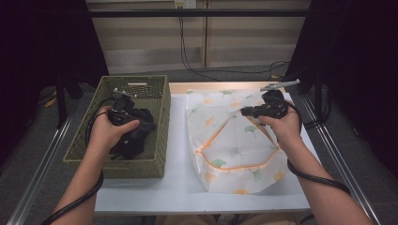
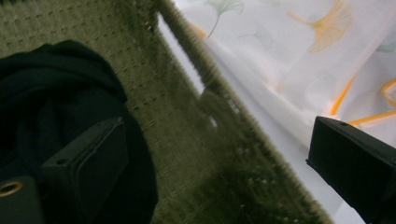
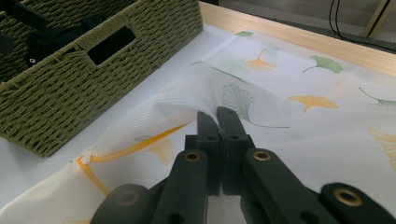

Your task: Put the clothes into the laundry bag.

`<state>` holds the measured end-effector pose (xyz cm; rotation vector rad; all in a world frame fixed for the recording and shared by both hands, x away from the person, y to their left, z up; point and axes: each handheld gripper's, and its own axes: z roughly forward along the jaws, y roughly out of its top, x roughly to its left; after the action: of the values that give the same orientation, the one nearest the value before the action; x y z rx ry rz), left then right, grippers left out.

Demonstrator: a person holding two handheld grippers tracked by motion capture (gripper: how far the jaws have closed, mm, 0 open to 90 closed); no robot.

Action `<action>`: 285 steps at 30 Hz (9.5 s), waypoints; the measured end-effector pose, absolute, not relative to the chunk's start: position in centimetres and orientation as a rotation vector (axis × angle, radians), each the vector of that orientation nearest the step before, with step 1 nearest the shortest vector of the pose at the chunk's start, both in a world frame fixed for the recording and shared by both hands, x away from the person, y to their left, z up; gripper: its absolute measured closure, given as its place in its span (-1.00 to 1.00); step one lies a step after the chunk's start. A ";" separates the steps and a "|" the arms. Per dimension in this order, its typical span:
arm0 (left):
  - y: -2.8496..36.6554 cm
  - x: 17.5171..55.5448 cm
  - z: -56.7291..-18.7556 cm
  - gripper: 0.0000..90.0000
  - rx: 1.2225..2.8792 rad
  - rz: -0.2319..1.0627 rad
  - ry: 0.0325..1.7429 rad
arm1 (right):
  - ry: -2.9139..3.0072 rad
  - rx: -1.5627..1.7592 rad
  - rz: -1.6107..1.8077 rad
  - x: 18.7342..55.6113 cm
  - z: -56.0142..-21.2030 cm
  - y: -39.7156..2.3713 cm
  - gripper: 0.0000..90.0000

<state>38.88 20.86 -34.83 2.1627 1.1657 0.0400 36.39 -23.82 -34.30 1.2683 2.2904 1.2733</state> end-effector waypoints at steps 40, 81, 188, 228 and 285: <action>24.9 41.9 -38.2 -0.92 2.218 0.198 1.363 | 2.299 1.260 1.270 36.3 -34.9 -23.6 1.00; 25.3 44.5 -44.0 -0.98 2.235 0.178 1.449 | 2.312 1.267 1.269 36.5 -35.5 -23.8 1.00; 22.8 42.5 -30.8 0.39 2.166 -0.018 1.364 | 2.289 1.287 1.265 36.7 -35.6 -24.1 1.00; 18.0 41.8 -27.0 0.38 2.264 -0.104 1.180 | 2.302 1.290 1.267 36.8 -35.9 -24.0 1.00; 10.7 38.8 -26.7 0.37 2.406 -0.227 0.896 | 2.313 1.281 1.263 36.9 -35.9 -23.5 1.00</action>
<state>38.82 10.69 -26.72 2.4060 0.8960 -0.2271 36.87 -23.55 -35.92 1.2814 2.3134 1.2628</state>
